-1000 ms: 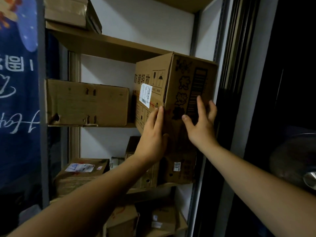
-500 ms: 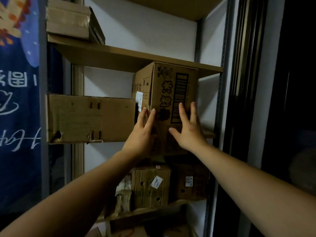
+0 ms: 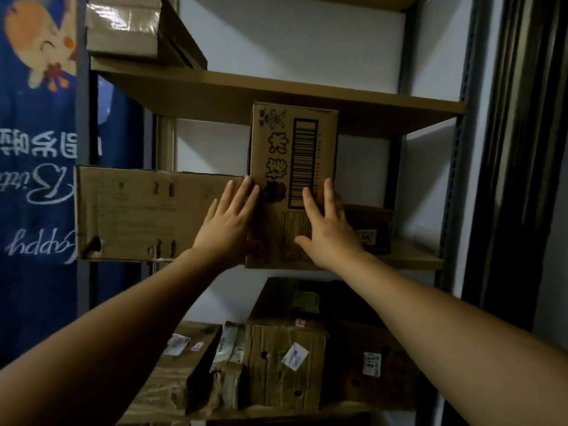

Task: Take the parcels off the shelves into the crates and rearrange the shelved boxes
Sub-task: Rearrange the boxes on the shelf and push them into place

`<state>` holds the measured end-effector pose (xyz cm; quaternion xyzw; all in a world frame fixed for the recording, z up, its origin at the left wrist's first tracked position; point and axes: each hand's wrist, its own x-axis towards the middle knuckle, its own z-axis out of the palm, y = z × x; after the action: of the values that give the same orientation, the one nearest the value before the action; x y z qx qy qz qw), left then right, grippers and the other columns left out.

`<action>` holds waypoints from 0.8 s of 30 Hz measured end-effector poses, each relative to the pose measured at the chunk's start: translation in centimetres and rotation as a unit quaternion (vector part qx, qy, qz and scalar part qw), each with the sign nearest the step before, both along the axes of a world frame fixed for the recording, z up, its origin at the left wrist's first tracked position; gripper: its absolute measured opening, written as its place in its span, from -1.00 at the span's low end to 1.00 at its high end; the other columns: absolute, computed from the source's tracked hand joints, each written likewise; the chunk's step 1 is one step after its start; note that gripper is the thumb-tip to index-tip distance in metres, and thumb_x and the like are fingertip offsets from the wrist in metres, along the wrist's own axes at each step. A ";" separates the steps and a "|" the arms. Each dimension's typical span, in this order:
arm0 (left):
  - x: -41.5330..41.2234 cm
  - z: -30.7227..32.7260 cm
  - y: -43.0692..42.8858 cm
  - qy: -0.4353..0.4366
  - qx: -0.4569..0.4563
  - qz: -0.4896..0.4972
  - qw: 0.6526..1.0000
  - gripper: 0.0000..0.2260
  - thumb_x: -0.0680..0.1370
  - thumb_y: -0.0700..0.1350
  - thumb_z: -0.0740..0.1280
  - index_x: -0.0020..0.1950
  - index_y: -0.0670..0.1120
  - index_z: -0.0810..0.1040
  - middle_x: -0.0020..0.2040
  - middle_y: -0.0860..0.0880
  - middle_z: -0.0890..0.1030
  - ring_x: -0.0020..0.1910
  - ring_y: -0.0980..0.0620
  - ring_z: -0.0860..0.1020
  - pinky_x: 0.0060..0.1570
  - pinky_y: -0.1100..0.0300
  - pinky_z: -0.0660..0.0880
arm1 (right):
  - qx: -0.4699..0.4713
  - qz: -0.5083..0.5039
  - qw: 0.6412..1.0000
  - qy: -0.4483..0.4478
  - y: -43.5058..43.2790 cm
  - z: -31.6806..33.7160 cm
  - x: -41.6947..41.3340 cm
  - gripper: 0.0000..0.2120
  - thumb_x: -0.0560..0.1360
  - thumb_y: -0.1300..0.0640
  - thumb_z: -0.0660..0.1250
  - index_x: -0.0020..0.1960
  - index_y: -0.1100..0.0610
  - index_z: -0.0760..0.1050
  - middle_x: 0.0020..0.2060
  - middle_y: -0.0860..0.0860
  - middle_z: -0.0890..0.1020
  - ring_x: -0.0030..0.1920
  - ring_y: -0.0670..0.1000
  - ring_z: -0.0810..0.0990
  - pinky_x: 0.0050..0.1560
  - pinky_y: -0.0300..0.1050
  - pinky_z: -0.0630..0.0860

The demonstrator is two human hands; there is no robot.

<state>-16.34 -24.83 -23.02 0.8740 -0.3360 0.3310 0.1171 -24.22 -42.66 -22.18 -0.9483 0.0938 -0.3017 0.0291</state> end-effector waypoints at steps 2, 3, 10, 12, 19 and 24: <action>0.9 0.0 -0.4 0.003 0.012 0.028 1.000 -0.08 0.49 0.11 0.33 0.44 0.04 -0.40 0.42 0.05 -0.43 0.40 -0.01 -0.43 0.40 -0.02 -0.27 | -0.008 0.005 1.000 0.011 -0.7 0.1 1.2 -0.14 0.54 -0.04 0.28 0.51 -0.15 -0.34 0.43 -0.02 -0.51 0.51 0.16 -0.27 0.39 0.19 0.23; 1.3 0.0 -0.5 0.007 0.020 0.042 0.999 -0.09 0.50 0.13 0.32 0.46 0.03 -0.39 0.42 0.05 -0.43 0.40 -0.02 -0.42 0.40 -0.04 -0.26 | -0.009 0.009 1.000 0.019 -1.1 0.1 1.8 -0.14 0.54 -0.03 0.28 0.51 -0.15 -0.33 0.43 -0.01 -0.51 0.52 0.16 -0.26 0.39 0.19 0.23; 2.6 -0.9 -0.8 -0.007 0.049 0.088 0.995 -0.08 0.51 0.09 0.31 0.45 0.00 -0.44 0.44 0.03 -0.46 0.44 -0.10 -0.42 0.46 -0.15 -0.23 | -0.038 0.009 0.999 0.029 -2.6 -0.9 4.2 -0.12 0.53 -0.05 0.29 0.50 -0.15 -0.37 0.43 -0.01 -0.51 0.51 0.16 -0.30 0.39 0.15 0.24; 2.5 -1.0 -1.0 -0.010 0.045 0.091 0.995 -0.10 0.52 0.06 0.30 0.48 -0.02 -0.40 0.44 0.02 -0.46 0.43 -0.10 -0.43 0.46 -0.17 -0.23 | -0.039 0.014 0.999 0.026 -2.7 -0.8 4.3 -0.12 0.53 -0.06 0.29 0.50 -0.16 -0.36 0.43 -0.01 -0.51 0.51 0.16 -0.28 0.41 0.17 0.20; 1.9 0.2 -0.8 0.017 0.025 0.068 0.997 -0.20 0.53 0.17 0.23 0.53 0.05 -0.28 0.49 0.05 -0.37 0.48 -0.05 -0.35 0.42 -0.18 -0.22 | 0.018 0.044 0.997 0.062 -2.4 -0.9 2.2 -0.20 0.54 -0.01 0.29 0.52 -0.19 -0.22 0.46 -0.11 -0.44 0.53 0.14 -0.15 0.40 0.16 0.26; -0.3 0.1 -2.2 -0.010 0.035 0.010 0.999 -0.25 0.55 0.17 0.20 0.54 0.05 -0.21 0.53 -0.02 -0.30 0.49 -0.07 -0.33 0.43 -0.08 -0.24 | 0.034 0.015 0.993 0.115 -4.0 -3.3 -0.3 -0.25 0.57 -0.02 0.24 0.53 -0.18 -0.22 0.51 -0.10 -0.33 0.53 0.12 -0.18 0.45 0.12 0.10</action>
<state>-16.66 -27.03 -22.94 0.8774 -0.3395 0.3295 0.0799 -24.51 -46.67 -25.52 -0.9765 0.0920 -0.1873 0.0548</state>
